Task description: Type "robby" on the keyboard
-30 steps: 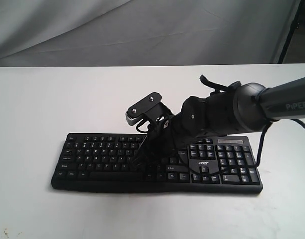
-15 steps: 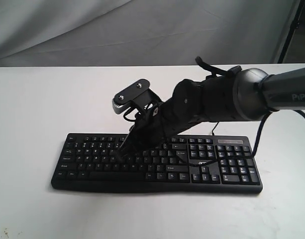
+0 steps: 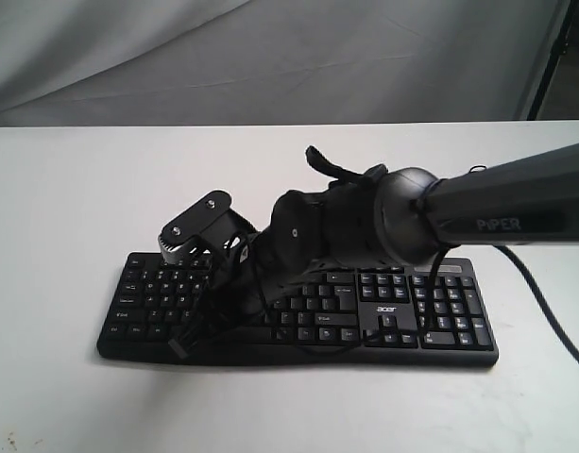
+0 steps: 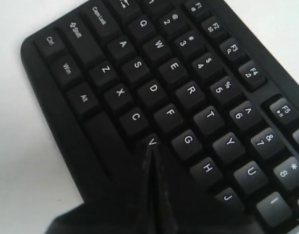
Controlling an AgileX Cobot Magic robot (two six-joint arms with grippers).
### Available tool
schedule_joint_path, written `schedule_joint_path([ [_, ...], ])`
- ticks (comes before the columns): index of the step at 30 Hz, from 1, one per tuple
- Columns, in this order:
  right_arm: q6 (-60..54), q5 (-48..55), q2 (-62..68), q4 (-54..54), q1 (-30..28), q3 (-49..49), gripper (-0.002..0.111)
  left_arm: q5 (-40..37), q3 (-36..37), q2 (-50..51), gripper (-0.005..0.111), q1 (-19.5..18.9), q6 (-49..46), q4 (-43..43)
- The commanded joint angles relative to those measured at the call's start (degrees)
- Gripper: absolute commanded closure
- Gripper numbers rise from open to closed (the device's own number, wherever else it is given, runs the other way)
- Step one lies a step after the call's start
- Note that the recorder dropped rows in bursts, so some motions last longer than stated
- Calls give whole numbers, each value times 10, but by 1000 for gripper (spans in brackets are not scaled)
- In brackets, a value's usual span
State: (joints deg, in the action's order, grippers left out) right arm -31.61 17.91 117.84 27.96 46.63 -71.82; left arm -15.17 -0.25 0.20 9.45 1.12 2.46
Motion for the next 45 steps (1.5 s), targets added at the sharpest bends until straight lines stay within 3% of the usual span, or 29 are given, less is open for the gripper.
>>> schedule_joint_path([
  [1, 2, -9, 4, 1, 2, -2, 108, 4, 2, -2, 107, 4, 2, 3],
  [45, 0, -15, 27, -33, -9, -2, 108, 4, 2, -2, 107, 4, 2, 3],
])
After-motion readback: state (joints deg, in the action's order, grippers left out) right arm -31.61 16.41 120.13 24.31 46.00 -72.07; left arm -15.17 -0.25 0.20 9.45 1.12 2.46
